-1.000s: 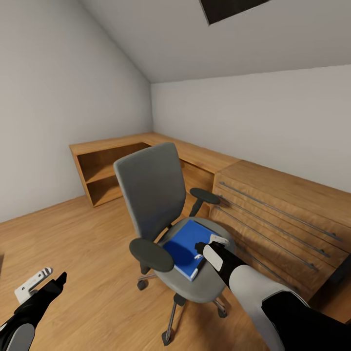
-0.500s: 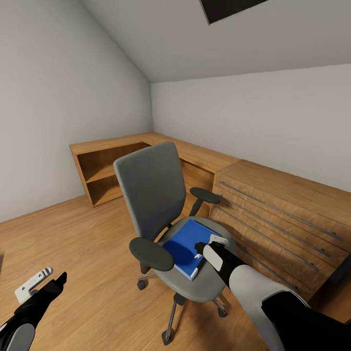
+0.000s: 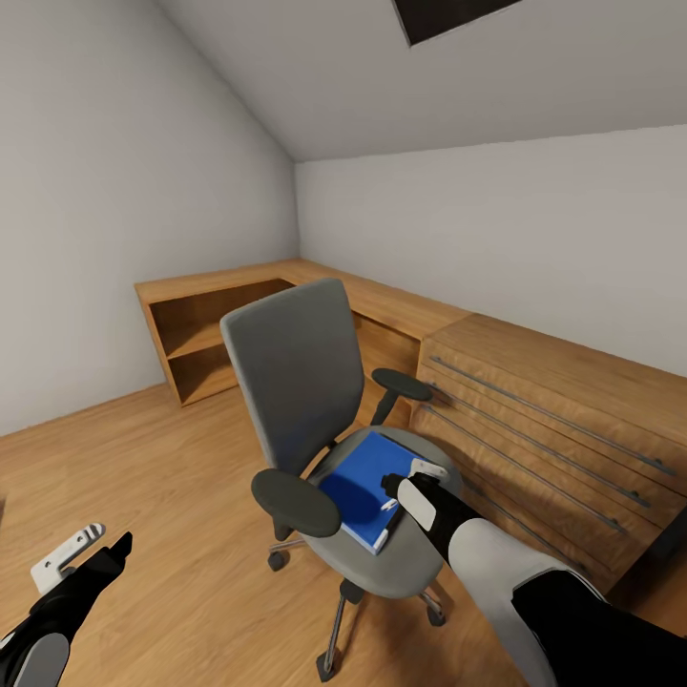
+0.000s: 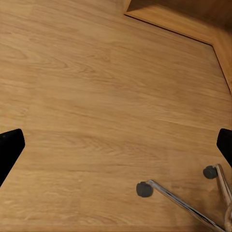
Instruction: In the bedroom, organize the workspace by keeping the computer under the desk, ensuring the monitor is on the desk, placing the keyboard on the desk next to the monitor, placing the mouse on the desk next to the keyboard, moving the folder from the swivel chair onto the desk next to the mouse, stacking the notebook on top of the folder with the pen on top of the notebook, and positioning the swivel chair next to the desk.
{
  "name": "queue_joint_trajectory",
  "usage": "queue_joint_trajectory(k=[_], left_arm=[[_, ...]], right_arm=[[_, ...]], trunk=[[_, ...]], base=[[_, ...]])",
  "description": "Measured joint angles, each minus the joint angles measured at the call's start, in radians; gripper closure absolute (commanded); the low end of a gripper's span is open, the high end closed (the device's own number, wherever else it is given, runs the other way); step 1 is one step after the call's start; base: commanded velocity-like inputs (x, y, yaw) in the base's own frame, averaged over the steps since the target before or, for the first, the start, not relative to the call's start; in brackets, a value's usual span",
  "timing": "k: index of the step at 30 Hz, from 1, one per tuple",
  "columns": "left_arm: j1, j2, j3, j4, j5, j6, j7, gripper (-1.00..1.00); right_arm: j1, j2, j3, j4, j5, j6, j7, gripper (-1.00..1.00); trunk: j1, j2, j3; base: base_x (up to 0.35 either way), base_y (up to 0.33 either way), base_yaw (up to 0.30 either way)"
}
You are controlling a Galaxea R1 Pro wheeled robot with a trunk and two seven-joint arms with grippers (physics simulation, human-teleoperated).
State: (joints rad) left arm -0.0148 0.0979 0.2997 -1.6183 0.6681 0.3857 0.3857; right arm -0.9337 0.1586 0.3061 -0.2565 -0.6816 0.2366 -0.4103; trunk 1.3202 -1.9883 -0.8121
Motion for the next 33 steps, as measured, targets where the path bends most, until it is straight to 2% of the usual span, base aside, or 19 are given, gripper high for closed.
queue_joint_trajectory(k=[21, 27, 33], left_arm=[[0.000, 0.000, 0.000, 0.000, 0.000, -0.002, 0.001, -1.00], [0.000, 0.000, 0.000, 0.000, -0.001, -0.002, 0.002, -1.00], [0.000, 0.000, 0.001, 0.000, -0.001, -0.002, 0.002, -1.00]], right_arm=[[0.000, 0.000, 0.000, -0.001, 0.000, 0.000, -0.001, -1.00], [0.000, 0.000, 0.000, -0.001, 0.000, 0.002, -0.001, -1.00], [0.000, 0.000, 0.001, -0.001, 0.000, 0.001, 0.000, -1.00]], trunk=[[0.000, 0.000, 0.000], [0.023, -0.042, -0.019], [0.023, -0.042, -0.019]], base=[[0.000, 0.000, 0.000], [0.000, 0.000, 0.000], [0.000, 0.000, 0.000]])
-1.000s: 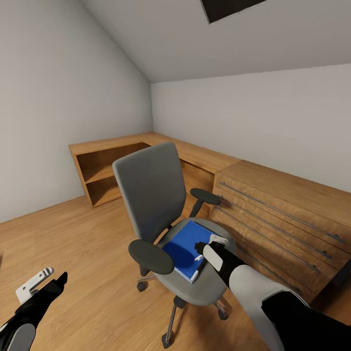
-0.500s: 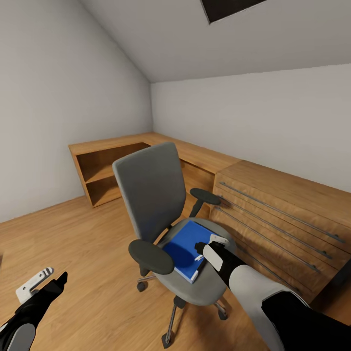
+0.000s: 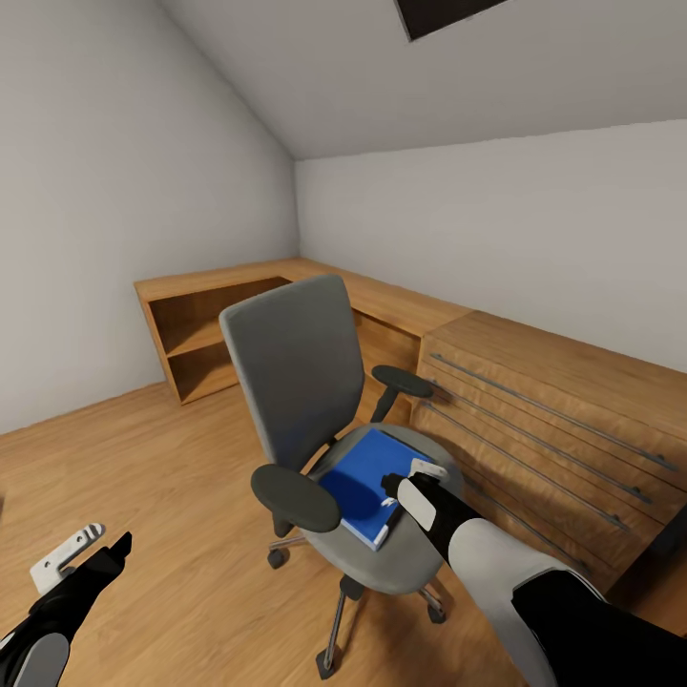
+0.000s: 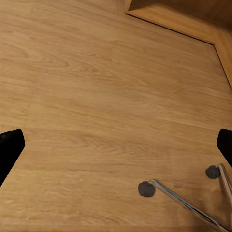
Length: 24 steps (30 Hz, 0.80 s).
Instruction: In the bedroom, organize the workspace by keeping the computer under the desk, ensuring the monitor is on the desk, placing the keyboard on the desk next to the monitor, placing the mouse on the desk next to the keyboard, moving the folder from the swivel chair onto the desk next to the mouse, stacking the notebook on top of the folder with the pen on top of the notebook, and positioning the swivel chair next to the desk.
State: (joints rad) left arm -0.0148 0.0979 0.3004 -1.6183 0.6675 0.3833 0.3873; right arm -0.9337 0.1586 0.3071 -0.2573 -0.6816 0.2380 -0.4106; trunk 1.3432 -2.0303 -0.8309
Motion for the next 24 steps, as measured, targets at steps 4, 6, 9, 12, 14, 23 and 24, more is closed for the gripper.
queue_joint_trajectory(k=[4, 6, 9, 12, 14, 23, 24], left_arm=[[0.000, 0.000, 0.000, 0.000, 0.000, 0.000, 0.000, -1.00], [0.000, 0.000, 0.000, 0.000, 0.001, 0.000, 0.000, -1.00], [0.000, 0.000, 0.000, 0.000, 0.001, 0.000, 0.000, -1.00], [0.000, 0.000, 0.000, 0.000, 0.000, 0.000, 0.000, -1.00], [0.000, 0.000, 0.000, 0.000, 0.000, 0.000, 0.000, -1.00], [0.000, 0.000, 0.000, 0.000, 0.001, 0.000, 0.000, -1.00], [0.000, 0.000, 0.000, 0.000, 0.001, 0.000, 0.000, -1.00]], right_arm=[[0.000, 0.000, 0.000, 0.000, 0.000, -0.001, 0.001, -1.00], [0.000, 0.000, 0.000, -0.001, 0.000, 0.002, 0.001, -1.00], [0.000, 0.000, -0.001, -0.002, 0.000, 0.002, 0.001, -1.00], [0.000, 0.000, 0.000, -0.002, 0.000, 0.002, 0.002, -1.00], [0.000, 0.000, 0.000, -0.002, 0.000, 0.001, 0.002, -1.00], [0.000, 0.000, -0.001, -0.002, 0.000, 0.004, 0.002, -1.00], [0.000, 0.000, 0.000, -0.002, 0.000, 0.005, 0.002, -1.00]], trunk=[[0.000, 0.000, 0.000], [0.000, 0.000, 0.000], [0.000, 0.000, 0.000], [0.000, 0.000, 0.000], [0.000, 0.000, 0.000], [0.000, 0.000, 0.000], [0.000, 0.000, 0.000]], base=[[0.000, 0.000, 0.000], [0.000, 0.000, 0.000], [0.000, 0.000, 0.000], [0.000, 0.000, 0.000], [0.000, 0.000, 0.000], [0.000, 0.000, 0.000], [0.000, 0.000, 0.000]])
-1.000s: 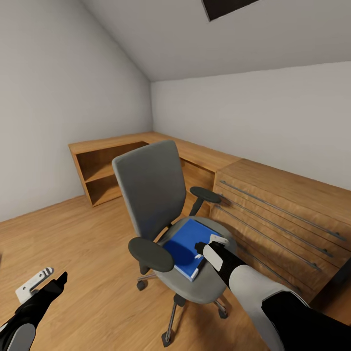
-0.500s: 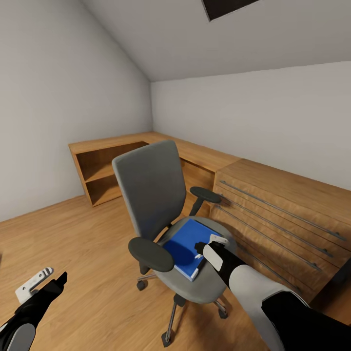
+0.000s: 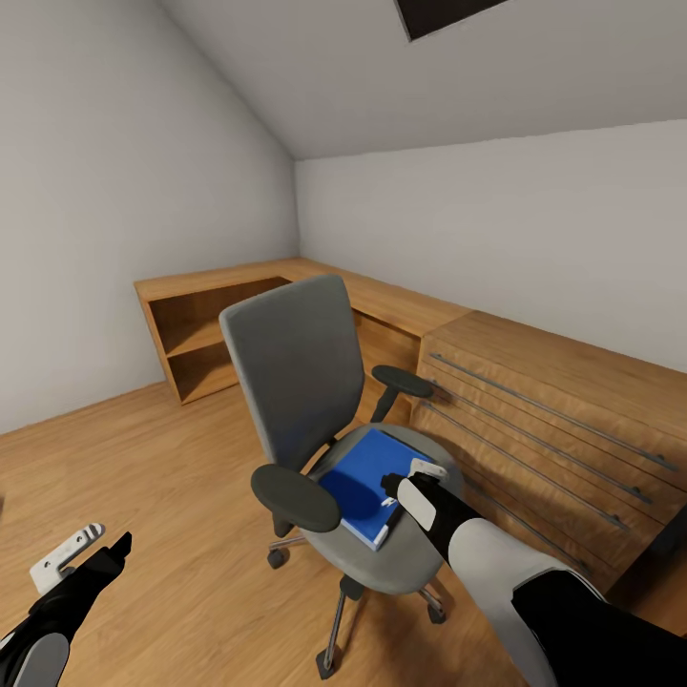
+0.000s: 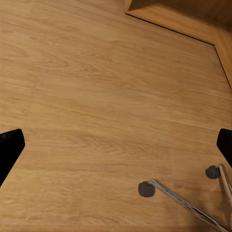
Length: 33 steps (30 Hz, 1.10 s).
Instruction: In the bedroom, organize the workspace by keeping the computer under the desk, ensuring the monitor is on the desk, placing the keyboard on the desk next to the monitor, placing the mouse on the desk next to the keyboard, moving the folder from the swivel chair onto the desk next to the mouse, stacking the notebook on top of the folder with the pen on top of the notebook, and positioning the swivel chair next to the desk.
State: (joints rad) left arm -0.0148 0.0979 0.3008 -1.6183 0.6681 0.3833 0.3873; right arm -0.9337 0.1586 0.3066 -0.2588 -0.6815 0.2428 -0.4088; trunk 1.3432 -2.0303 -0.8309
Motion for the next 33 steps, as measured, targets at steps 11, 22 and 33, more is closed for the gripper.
queue_joint_trajectory(k=[11, 22, 33], left_arm=[[0.000, 0.000, 0.000, 0.000, 0.000, 0.000, 0.000, -1.00], [0.000, 0.000, 0.000, 0.000, 0.000, 0.000, 0.000, -1.00], [0.000, 0.000, 0.000, 0.000, 0.000, 0.002, 0.000, -1.00]], right_arm=[[0.000, 0.000, 0.001, 0.000, -0.001, 0.001, -0.001, 1.00], [0.000, -0.001, 0.001, -0.001, 0.007, 0.003, -0.001, 1.00], [0.000, -0.001, 0.000, -0.005, 0.003, 0.003, -0.001, 1.00]], trunk=[[0.000, 0.000, 0.000], [0.000, 0.000, 0.000], [0.000, 0.000, 0.000]], base=[[0.000, 0.000, 0.000], [0.000, 0.000, 0.000], [0.000, 0.000, 0.000]])
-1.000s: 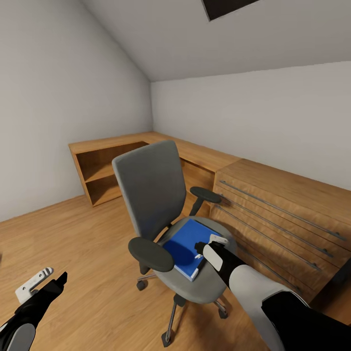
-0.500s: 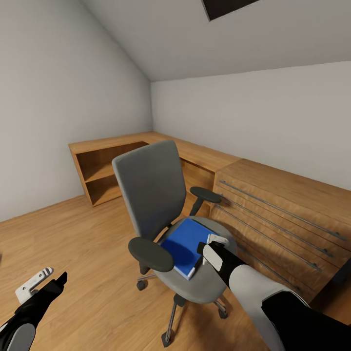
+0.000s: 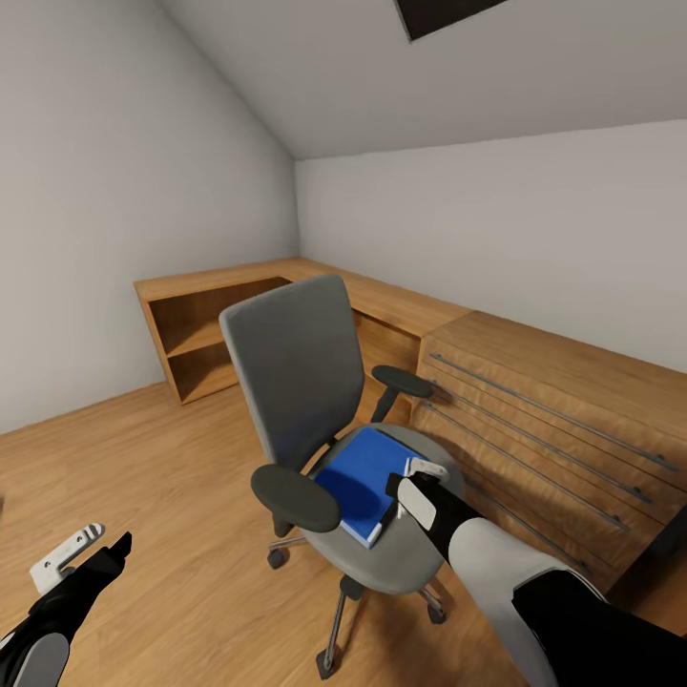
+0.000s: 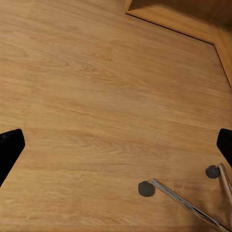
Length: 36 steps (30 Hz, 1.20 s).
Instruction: In the bedroom, organize the workspace by keeping the computer under the desk, ensuring the monitor is on the desk, placing the keyboard on the desk next to the monitor, placing the mouse on the desk next to the keyboard, moving the folder from the swivel chair onto the desk next to the mouse, stacking the notebook on top of the folder with the pen on top of the notebook, and positioning the swivel chair next to the desk.
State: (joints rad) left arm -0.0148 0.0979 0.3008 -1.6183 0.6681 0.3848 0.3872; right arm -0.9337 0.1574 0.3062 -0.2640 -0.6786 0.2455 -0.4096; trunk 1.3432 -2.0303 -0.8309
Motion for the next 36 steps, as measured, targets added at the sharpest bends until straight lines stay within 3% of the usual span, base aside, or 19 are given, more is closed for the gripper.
queue_joint_trajectory(k=[26, 36], left_arm=[[0.000, 0.000, -0.003, 0.000, -0.001, -0.002, -0.002, -1.00], [0.000, 0.000, -0.003, 0.000, -0.002, 0.003, -0.003, -1.00]], right_arm=[[0.000, 0.000, 0.000, -0.003, -0.002, -0.003, -0.003, 1.00], [0.000, -0.002, 0.002, -0.108, -0.001, 0.017, -0.009, 1.00]], trunk=[[-0.096, 0.175, 0.078], [-0.134, 0.245, 0.110]], base=[[0.000, 0.000, 0.000], [0.000, 0.000, 0.000]])
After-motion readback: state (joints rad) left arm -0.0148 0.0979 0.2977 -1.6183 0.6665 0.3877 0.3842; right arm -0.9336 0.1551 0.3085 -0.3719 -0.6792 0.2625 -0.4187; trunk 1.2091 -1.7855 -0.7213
